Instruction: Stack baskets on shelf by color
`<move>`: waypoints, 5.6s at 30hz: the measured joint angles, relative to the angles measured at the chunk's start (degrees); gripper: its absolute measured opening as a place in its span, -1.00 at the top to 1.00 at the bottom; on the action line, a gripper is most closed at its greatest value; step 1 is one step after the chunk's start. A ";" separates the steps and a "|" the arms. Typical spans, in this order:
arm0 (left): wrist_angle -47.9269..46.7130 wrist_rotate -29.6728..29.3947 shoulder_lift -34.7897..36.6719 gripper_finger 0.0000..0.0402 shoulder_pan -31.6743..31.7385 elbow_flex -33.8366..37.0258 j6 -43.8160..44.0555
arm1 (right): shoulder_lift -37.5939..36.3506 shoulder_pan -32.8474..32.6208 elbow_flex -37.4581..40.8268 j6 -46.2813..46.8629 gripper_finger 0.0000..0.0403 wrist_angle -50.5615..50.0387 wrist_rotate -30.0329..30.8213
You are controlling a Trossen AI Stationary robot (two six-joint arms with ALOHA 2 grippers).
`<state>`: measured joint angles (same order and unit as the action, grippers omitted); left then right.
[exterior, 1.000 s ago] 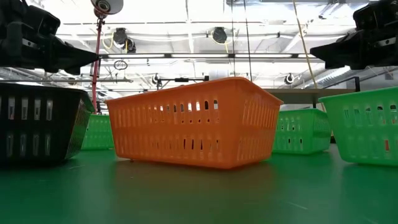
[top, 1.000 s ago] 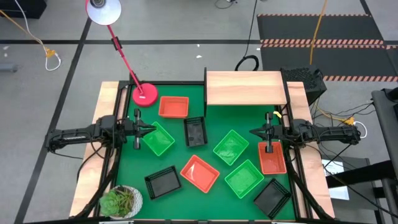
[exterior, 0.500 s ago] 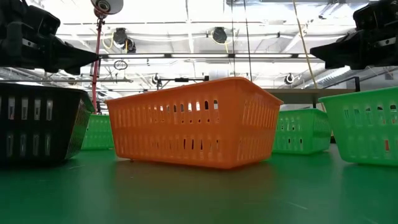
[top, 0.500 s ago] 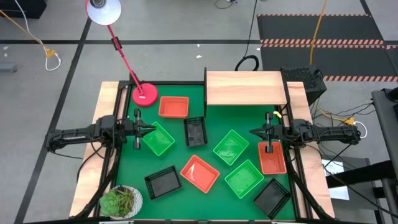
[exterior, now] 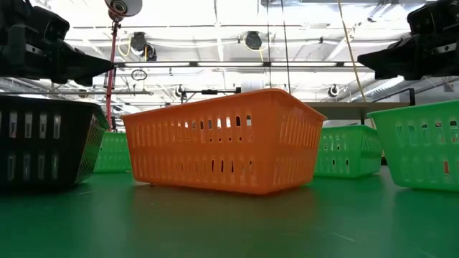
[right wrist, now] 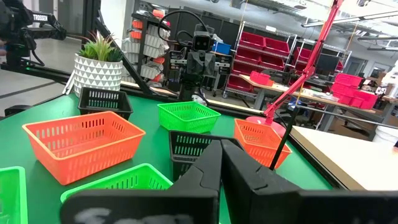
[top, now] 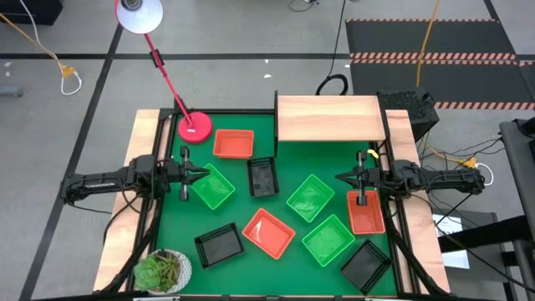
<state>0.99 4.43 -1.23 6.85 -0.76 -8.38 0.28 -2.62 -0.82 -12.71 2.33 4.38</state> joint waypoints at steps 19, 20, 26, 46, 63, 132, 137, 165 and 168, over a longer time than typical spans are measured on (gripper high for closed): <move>5.25 0.13 -2.41 0.97 -0.15 -6.64 9.02 | -0.01 0.01 -0.02 0.00 0.99 0.00 0.01; 4.54 0.13 -3.24 0.97 -0.17 -8.19 9.07 | 0.02 -0.01 -0.02 0.00 0.99 0.00 0.01; -3.75 0.25 -10.50 0.97 -0.15 -20.93 8.95 | 0.00 0.00 0.00 0.00 0.99 0.00 0.01; -32.40 0.67 -35.29 0.93 -0.17 -60.31 5.28 | 0.02 0.00 -0.02 2.47 0.99 3.30 0.54; -16.57 0.57 -41.27 0.93 -0.21 -48.54 1.26 | 18.42 -0.01 -24.35 14.47 0.99 -6.59 3.35; -41.54 -22.93 -84.50 0.24 -26.80 -48.56 47.49 | 50.83 -0.10 -47.23 20.57 0.99 -14.43 3.02; -41.68 -22.66 -84.70 0.66 -26.77 -48.56 49.08 | 50.83 -0.10 -47.23 20.57 0.99 -14.40 3.02; -58.13 -34.65 -84.03 0.94 -18.52 -98.69 -2.72 | 50.81 -0.10 -47.23 18.83 0.99 -21.27 2.98; -55.04 -33.83 -85.66 0.96 -14.95 -100.81 -8.33 | 50.61 -0.10 -47.23 18.92 0.99 -21.92 3.00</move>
<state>-54.05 -29.40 -86.90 -8.10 -101.57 -16.71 50.89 -2.72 -48.05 6.21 -19.59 7.38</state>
